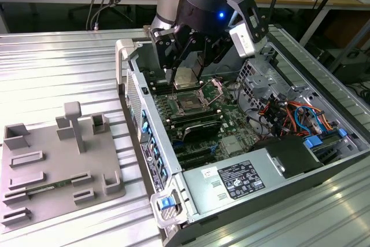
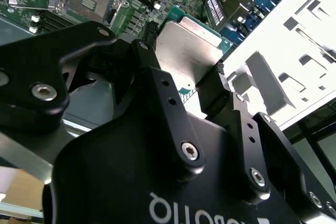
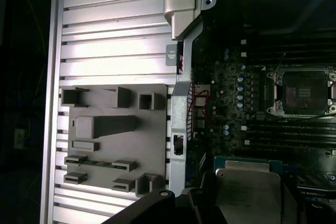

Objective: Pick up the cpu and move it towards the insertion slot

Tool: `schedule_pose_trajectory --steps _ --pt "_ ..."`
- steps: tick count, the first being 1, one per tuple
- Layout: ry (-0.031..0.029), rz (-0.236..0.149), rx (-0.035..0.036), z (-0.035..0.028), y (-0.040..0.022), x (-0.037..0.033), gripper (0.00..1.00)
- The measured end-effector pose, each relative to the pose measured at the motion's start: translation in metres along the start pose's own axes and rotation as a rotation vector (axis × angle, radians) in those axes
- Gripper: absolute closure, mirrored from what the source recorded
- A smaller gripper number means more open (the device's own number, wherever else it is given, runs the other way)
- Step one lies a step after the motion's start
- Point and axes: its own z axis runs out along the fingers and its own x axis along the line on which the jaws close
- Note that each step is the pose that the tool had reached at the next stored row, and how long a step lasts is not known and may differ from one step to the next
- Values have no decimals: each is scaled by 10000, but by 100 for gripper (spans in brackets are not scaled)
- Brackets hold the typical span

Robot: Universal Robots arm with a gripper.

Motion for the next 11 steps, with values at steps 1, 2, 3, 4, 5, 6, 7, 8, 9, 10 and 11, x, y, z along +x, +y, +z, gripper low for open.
schedule_pose_trajectory --steps 1,2,3,4,5,6,7,8,9,10,11 --pt "0 0 1 0 0 -11 45" --pt "0 -1 0 -1 -1 -27 45" --pt "0 -1 1 -1 -1 -39 45" --pt "1 -1 1 -1 -1 -44 45" --pt "1 0 1 -2 -1 -45 45" --pt "0 0 0 -1 -1 -47 45" --pt "0 0 0 -1 -1 -49 45" --pt "-1 -1 0 -1 -1 -50 45" --pt "-1 -1 0 -1 -1 -52 45" --pt "0 -1 0 -1 0 -54 45" --pt "0 0 0 0 1 -57 45"
